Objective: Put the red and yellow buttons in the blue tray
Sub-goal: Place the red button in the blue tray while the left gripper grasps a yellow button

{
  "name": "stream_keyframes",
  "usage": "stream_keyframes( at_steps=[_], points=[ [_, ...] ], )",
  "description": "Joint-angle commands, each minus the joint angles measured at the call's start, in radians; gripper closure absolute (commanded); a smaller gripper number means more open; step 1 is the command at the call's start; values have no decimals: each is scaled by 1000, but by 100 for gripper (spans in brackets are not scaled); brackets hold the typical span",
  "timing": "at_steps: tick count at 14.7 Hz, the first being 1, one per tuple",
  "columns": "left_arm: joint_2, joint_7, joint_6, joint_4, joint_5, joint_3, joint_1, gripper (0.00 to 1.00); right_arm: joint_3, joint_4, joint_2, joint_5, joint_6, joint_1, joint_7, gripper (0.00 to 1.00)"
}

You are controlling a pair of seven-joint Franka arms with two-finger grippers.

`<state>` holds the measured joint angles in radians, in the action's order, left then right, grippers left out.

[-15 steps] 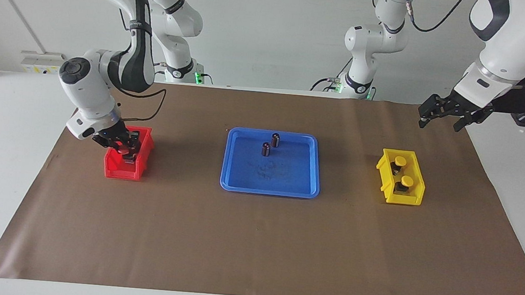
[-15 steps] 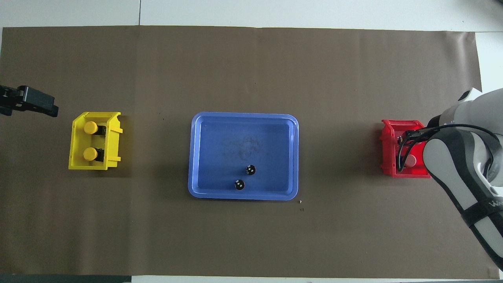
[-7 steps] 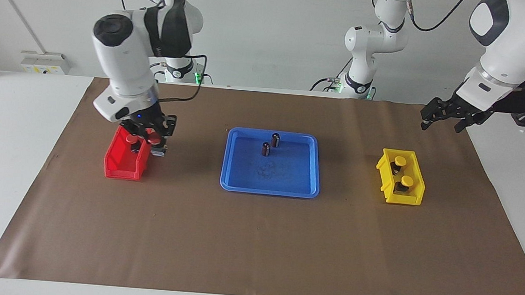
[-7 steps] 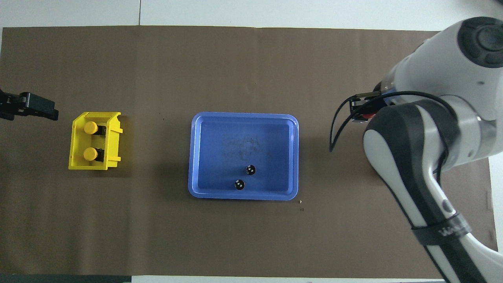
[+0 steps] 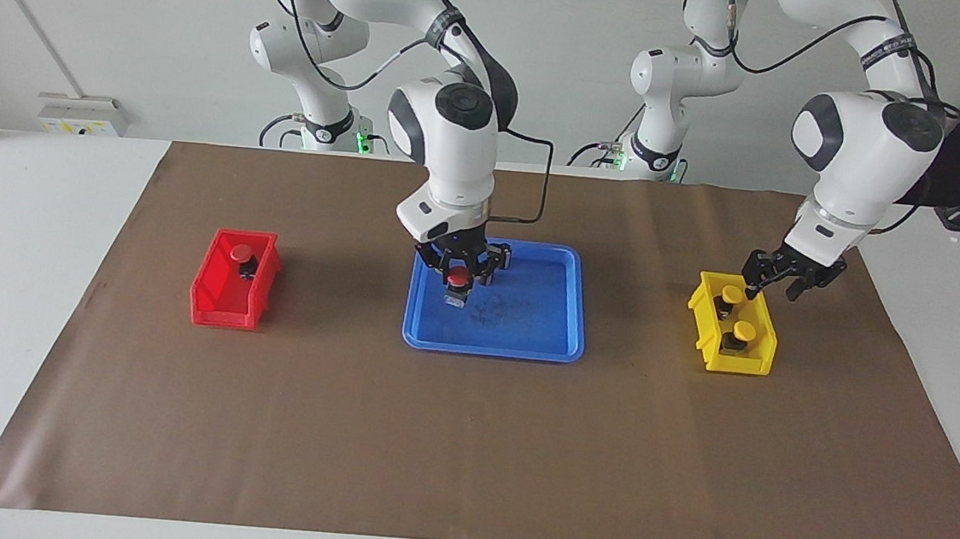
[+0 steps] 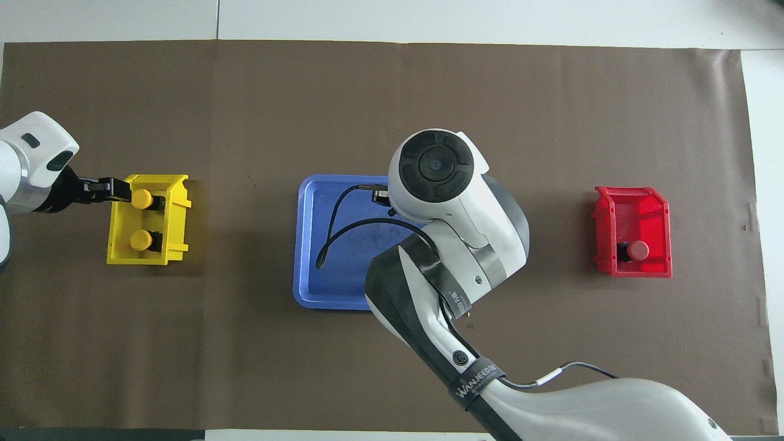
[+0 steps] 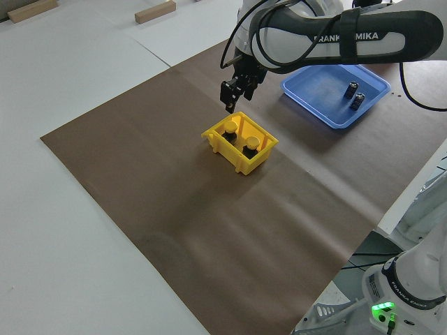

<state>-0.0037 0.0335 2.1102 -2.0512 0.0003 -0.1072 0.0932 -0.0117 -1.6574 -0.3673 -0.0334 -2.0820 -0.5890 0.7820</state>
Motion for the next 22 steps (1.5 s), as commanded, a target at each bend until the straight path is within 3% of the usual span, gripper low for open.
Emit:
stream_keyframes(
  at_steps=[1,5,6,8,11,12,13,14,17,18,20,21,22],
  points=[
    [25,-6,54,-20,7,-5,3,30,6,31,-64,-17,-50,-32,65,75],
    [60,-4,154,-61,7,-5,3,30,6,-21,-82,-16,-93,-48,97,70],
    [70,-6,171,-72,7,-5,2,30,6,-34,-81,-16,-111,-46,97,52],
    [83,-6,209,-93,7,-5,2,30,7,-26,-78,-17,-95,-49,100,0],
    [100,-12,248,-112,7,-5,-1,30,24,120,-65,-17,79,6,79,0],
    [103,-23,249,-113,7,-5,-6,43,22,116,-15,-16,114,67,9,0],
    [105,-41,248,-113,7,-5,-7,86,21,87,43,-10,135,125,-91,0],
    [106,-43,248,-112,7,-5,-7,98,21,46,101,0,160,174,-172,0],
    [119,-46,178,-19,21,-2,-1,99,21,-103,285,12,269,325,-396,0],
    [122,-41,78,73,80,-2,-1,99,19,-172,353,24,272,377,-487,0],
    [224,-58,-240,385,151,-14,-38,99,21,-312,474,36,261,474,-674,0],
    [258,-113,-328,484,153,-12,-103,99,21,-352,493,38,254,517,-729,0],
    [263,-247,-331,490,152,-12,-163,99,22,-401,507,39,208,555,-769,0]
  ],
)
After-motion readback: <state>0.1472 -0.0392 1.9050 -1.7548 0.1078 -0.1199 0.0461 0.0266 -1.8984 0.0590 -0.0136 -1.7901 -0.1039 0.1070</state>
